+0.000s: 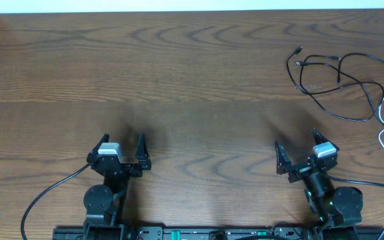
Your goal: Untangle cables
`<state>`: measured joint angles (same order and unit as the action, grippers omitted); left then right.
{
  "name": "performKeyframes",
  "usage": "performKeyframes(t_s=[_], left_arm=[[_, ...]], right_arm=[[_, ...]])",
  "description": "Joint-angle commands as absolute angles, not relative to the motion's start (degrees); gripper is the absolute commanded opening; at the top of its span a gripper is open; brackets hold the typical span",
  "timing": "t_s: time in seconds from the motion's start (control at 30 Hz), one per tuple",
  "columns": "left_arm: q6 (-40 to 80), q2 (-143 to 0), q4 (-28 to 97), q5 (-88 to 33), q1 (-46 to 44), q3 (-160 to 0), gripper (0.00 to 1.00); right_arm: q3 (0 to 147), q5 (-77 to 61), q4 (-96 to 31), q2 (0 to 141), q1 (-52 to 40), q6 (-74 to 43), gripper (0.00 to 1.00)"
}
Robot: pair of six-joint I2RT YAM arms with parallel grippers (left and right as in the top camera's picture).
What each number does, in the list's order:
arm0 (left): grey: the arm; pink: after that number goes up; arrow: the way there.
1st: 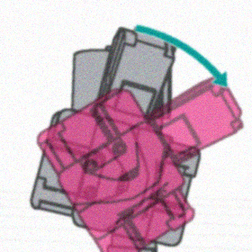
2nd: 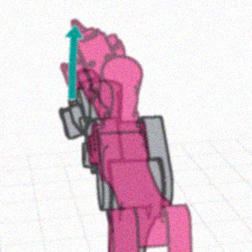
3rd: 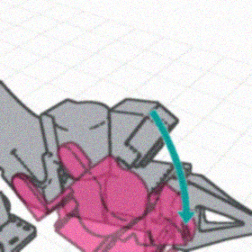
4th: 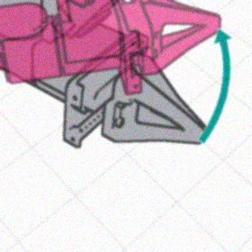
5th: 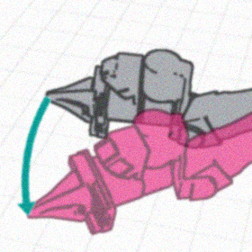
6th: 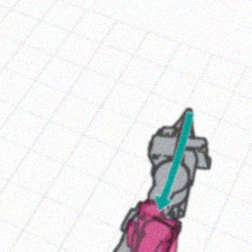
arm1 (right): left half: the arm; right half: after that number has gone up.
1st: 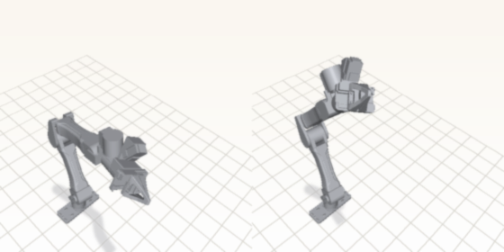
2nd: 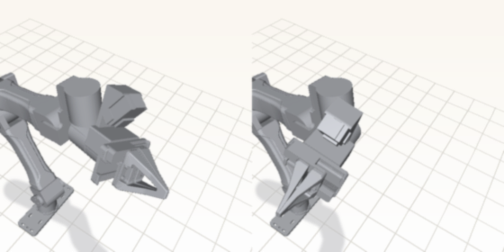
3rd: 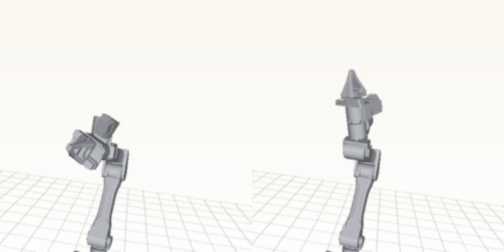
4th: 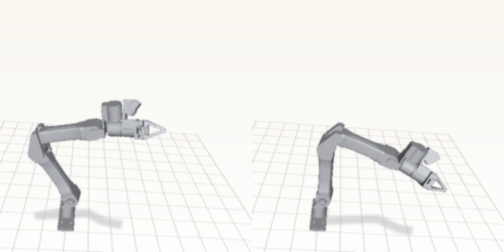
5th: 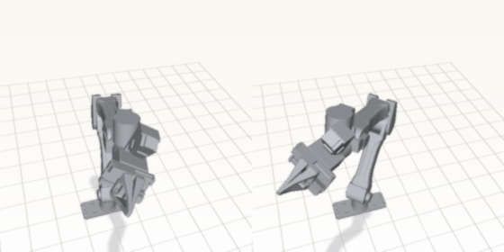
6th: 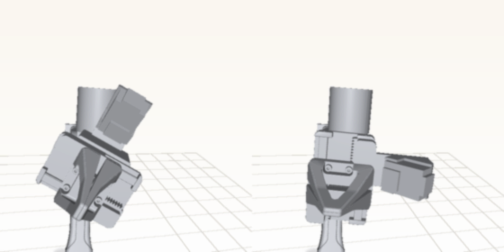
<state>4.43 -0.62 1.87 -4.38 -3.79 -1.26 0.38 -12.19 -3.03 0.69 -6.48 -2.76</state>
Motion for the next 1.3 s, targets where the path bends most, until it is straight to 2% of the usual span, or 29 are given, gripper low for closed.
performKeyframes(t_s=[0.0, 0.4, 0.6, 1.27], left_arm=[[3.88, -0.27, 3.77, -5.78, -3.55, -0.25, 0.98], [3.88, -0.27, 3.77, -5.78, -3.55, -0.25, 0.98], [3.88, -0.27, 3.77, -5.78, -3.55, -0.25, 0.98], [3.88, -0.27, 3.77, -5.78, -3.55, -0.25, 0.98]], right_arm=[[0.32, -12.38, -3.31, 0.32, -5.98, -2.7, 0.99], [0.32, -12.53, -3.22, 0.49, -6.04, -2.31, 0.99], [0.32, -11.9, -3.27, 0.49, -6.02, 10.24, 0.99], [0.32, -11.97, -3.27, 0.51, -6.04, 10.37, 0.99]])
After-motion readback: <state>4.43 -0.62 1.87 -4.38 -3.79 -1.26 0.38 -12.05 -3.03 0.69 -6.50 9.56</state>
